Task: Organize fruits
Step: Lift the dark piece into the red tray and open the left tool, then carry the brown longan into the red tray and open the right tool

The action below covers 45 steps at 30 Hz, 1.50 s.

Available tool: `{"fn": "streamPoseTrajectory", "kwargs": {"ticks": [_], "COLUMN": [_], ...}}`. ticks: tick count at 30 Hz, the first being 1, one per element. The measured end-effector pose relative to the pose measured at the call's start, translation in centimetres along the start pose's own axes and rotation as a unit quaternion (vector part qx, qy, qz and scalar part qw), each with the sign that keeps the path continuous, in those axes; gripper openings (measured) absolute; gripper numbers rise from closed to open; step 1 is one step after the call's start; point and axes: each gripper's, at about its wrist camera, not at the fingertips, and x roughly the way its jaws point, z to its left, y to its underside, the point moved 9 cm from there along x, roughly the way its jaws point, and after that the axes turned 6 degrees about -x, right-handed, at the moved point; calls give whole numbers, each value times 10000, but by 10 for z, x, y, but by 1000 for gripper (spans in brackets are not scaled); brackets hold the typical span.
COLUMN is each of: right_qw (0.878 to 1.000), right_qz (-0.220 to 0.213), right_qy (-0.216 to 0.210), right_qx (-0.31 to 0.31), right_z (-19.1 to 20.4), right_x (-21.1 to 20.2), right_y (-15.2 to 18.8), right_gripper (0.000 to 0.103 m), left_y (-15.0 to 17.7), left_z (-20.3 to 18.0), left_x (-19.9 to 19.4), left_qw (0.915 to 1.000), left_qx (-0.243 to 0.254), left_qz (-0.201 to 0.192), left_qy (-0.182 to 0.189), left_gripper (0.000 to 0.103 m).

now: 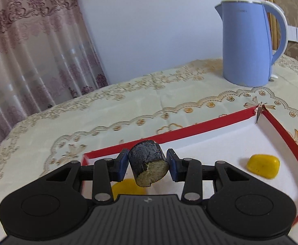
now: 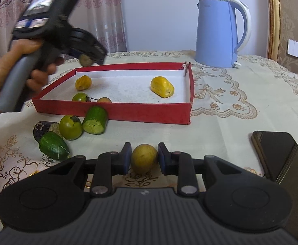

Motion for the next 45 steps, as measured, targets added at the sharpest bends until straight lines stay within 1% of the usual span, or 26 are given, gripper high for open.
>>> {"fn": "streamPoseTrajectory", "kwargs": {"ticks": [3,5,8,10,11,14,15,16,17,18,20,22,25,27,31,36,45], "right_qw": [10000,10000,10000,10000,10000,10000,10000,10000,10000,10000,10000,10000,10000,10000,10000,9999,9999], "right_qz": [0,-1,-4,-5,-4,-8,-8,-8,-6,-3,0,2,7,11,16,23,24], "right_qy": [-5,-6,-26,-31,-33,-43,-45,-46,-43,-35,-21,-16,10,27,57,73,101], "right_qx": [11,14,46,56,60,76,79,80,76,64,42,36,-1,-27,-64,-86,-122], "right_z": [0,0,-1,-1,-1,-1,-1,-1,-1,-1,-1,-1,0,1,2,2,2], "right_x": [0,0,0,0,0,0,0,0,0,0,0,0,1,1,1,1,1], "right_y": [0,0,0,1,1,1,0,0,0,0,1,1,1,1,1,1,1], "right_gripper": [26,26,26,26,26,26,26,26,26,26,26,26,26,26,26,26,26], "left_y": [-4,-7,-11,-10,-9,-4,-2,2,7,13,32,56,92,107,121,124,129], "left_z": [-12,-17,-24,-23,-21,-7,1,11,21,33,61,89,119,128,131,125,132], "left_x": [10,15,18,15,12,-8,-17,-30,-41,-52,-74,-89,-95,-96,-90,-92,-90], "left_qw": [9999,9997,9995,9997,9997,9993,9989,9980,9970,9955,9912,9851,9772,9740,9742,9743,9717], "left_qx": [119,205,283,220,199,116,55,-30,-124,-245,-583,-988,-1513,-1691,-1678,-1578,-1831], "left_qz": [27,-26,4,3,-17,-214,-305,-423,-519,-596,-726,-755,-610,-519,-463,-609,-648], "left_qy": [-38,-147,-144,-99,-121,-285,-353,-459,-567,-688,-941,-1188,-1361,-1414,-1436,-1486,-1344], "left_gripper": [40,40,45,63,66,67,71,78,82,89,90,90,90,90,90,90,94]}}
